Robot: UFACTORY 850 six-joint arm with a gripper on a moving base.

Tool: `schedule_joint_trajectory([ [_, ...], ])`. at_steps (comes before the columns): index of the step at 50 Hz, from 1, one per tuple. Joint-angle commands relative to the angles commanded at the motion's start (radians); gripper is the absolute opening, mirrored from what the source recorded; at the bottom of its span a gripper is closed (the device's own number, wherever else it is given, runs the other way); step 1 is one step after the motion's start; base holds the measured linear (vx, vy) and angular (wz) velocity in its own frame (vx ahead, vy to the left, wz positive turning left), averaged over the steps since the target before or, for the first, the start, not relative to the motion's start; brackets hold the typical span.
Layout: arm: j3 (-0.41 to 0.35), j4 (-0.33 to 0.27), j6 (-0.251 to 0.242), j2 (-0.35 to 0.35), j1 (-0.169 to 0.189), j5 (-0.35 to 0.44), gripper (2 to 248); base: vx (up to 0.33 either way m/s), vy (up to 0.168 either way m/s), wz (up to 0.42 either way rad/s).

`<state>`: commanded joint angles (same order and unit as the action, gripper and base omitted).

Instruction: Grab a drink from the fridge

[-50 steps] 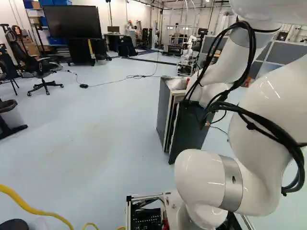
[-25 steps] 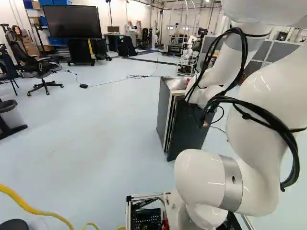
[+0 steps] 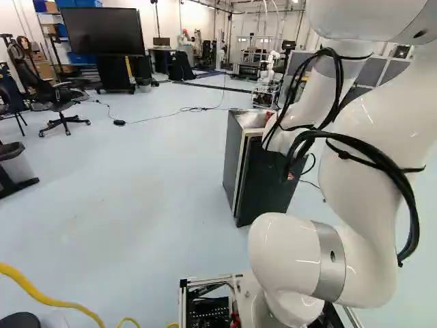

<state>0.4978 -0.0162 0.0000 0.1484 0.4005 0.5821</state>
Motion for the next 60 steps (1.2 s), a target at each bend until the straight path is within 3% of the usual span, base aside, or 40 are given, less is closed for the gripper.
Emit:
schedule_joint_trajectory([
  [25,0.022,-0.067,0.0,0.083,0.0,0.143,247,0.0,0.0,0.0],
  [60,0.048,-0.165,0.0,0.174,0.0,0.282,247,0.0,0.0,0.0],
])
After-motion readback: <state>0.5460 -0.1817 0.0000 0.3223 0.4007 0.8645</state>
